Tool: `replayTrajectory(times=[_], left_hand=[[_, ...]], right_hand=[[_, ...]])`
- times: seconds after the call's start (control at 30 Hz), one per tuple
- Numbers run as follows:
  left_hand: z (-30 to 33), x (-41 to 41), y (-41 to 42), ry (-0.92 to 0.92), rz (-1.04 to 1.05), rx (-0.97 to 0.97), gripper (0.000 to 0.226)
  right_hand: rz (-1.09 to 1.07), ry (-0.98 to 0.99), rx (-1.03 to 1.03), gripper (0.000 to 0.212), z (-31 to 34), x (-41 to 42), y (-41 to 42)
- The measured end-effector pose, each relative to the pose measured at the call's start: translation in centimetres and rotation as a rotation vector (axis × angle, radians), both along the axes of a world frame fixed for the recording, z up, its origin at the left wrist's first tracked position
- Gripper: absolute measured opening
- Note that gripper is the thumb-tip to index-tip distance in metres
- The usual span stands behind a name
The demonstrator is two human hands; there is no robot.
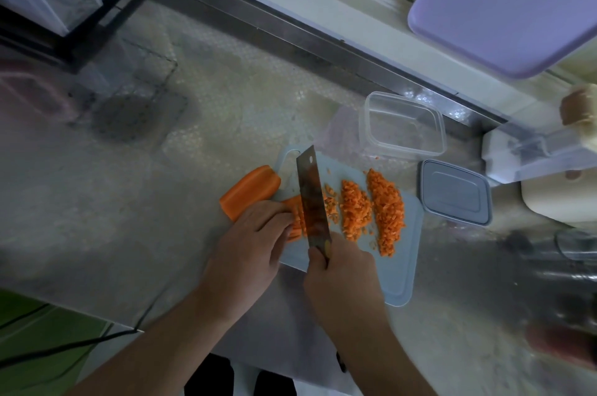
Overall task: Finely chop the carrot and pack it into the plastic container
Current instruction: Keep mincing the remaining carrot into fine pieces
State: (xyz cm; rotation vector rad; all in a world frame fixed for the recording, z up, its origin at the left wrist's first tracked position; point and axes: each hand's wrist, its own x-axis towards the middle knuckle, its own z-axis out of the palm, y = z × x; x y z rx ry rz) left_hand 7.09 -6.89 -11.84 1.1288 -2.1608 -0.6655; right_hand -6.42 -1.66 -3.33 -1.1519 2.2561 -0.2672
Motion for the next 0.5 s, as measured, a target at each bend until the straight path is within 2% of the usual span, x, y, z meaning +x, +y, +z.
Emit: replayTrajectory(times=[0.5], left_hand=[[0.0,0.6,0.1,-0.062,-0.028,-0.043,0.013]], right_hand=[[-0.021,-0.056,0.183,0.012,-0.5,1.3,-0.4]])
